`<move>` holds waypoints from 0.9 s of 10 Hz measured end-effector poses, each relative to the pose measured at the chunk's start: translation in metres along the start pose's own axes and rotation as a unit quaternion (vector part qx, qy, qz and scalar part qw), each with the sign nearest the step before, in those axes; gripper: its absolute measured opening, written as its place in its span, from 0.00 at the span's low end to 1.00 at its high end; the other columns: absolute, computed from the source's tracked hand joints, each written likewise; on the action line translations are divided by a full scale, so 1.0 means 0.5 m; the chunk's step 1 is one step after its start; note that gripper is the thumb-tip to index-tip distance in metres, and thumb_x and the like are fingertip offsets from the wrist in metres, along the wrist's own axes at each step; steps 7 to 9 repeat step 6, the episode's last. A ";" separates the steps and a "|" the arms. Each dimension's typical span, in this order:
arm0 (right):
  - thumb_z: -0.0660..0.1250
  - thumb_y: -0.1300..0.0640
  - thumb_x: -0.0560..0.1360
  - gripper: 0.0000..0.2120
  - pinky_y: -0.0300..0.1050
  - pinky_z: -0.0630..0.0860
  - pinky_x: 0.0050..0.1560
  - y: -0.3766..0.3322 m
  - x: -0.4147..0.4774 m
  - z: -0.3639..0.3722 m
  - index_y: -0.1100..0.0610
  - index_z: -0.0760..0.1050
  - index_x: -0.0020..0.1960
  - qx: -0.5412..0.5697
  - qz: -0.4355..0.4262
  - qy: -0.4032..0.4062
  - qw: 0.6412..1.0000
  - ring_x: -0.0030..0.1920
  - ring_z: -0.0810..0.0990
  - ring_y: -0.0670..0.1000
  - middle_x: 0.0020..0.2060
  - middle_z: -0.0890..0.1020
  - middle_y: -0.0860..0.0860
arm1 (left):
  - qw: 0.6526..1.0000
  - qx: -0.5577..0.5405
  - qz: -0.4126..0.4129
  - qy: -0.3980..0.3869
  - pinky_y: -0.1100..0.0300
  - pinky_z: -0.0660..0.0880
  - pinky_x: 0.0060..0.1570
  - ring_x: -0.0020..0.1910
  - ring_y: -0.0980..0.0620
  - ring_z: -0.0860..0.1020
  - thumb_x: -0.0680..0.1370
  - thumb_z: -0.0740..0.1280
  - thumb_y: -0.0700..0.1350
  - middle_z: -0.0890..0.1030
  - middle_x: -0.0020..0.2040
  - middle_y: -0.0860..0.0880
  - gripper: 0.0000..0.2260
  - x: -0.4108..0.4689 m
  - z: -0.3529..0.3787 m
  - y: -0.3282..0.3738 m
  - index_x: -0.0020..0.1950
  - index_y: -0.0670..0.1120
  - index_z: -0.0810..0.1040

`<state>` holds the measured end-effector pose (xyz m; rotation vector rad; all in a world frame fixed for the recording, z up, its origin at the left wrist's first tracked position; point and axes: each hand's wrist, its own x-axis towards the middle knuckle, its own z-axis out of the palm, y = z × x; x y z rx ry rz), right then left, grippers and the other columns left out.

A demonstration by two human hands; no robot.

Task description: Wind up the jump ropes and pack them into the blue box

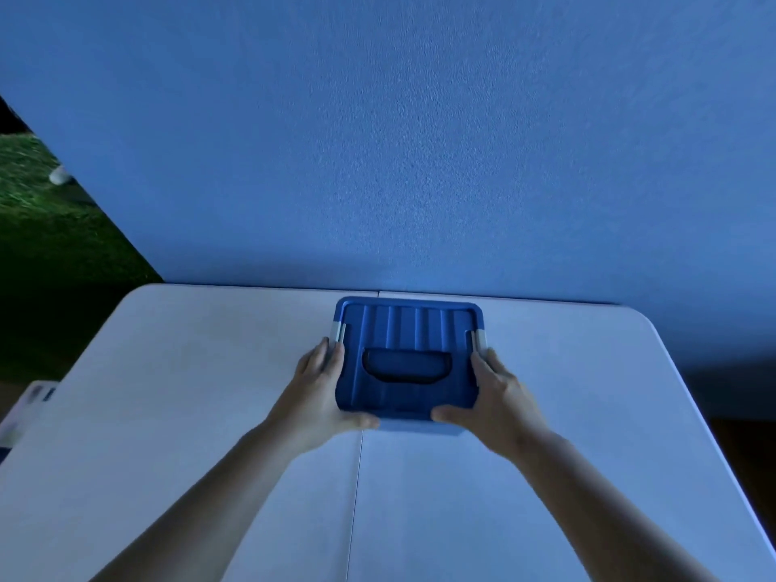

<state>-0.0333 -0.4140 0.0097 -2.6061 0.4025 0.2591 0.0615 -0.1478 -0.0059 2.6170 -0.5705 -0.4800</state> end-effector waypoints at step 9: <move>0.73 0.38 0.72 0.22 0.48 0.73 0.51 -0.071 0.169 -0.088 0.53 0.74 0.53 -0.005 -0.002 0.023 1.000 0.55 0.77 0.55 0.56 0.76 0.52 | 0.998 0.025 0.003 0.053 0.49 0.65 0.74 0.80 0.46 0.54 0.73 0.73 0.64 0.56 0.82 0.47 0.42 0.171 -0.143 0.022 0.79 0.45 0.64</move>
